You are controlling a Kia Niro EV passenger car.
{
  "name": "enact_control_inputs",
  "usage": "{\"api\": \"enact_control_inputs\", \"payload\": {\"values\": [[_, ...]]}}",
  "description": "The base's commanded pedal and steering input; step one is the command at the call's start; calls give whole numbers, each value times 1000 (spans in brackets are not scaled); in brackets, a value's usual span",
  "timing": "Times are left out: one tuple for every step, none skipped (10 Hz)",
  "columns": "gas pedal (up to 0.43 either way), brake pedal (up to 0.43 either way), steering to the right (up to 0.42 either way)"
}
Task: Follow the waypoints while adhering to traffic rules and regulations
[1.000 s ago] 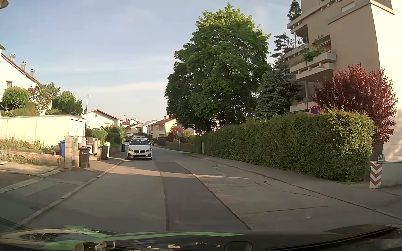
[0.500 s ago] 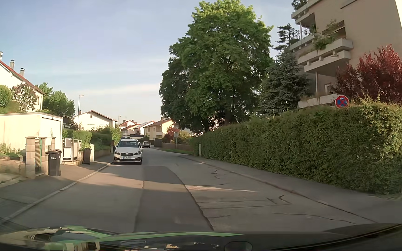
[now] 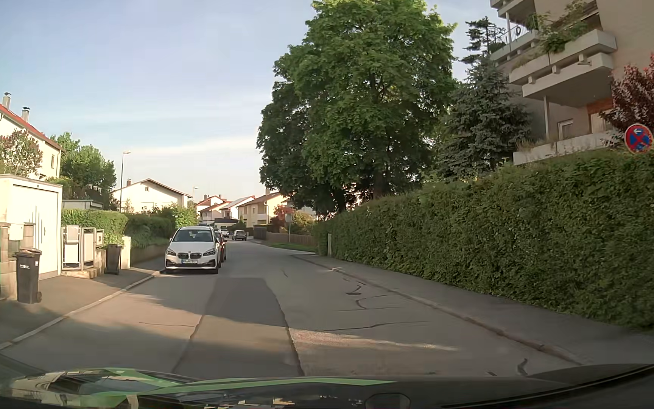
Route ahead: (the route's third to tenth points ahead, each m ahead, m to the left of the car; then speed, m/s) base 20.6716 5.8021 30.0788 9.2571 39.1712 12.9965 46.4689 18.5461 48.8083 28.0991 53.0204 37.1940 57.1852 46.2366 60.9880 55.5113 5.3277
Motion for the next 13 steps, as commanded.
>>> {"api": "enact_control_inputs", "payload": {"values": [[39, 0, -62], [39, 0, -69], [39, 0, -70], [28, 0, -66], [8, 0, -64], [0, 0, -63], [0, 0, -60], [0, 0, -60], [0, 0, -60], [0, 0, -61], [0, 0, -65], [0, 0, -69], [0, 0, -70]]}}
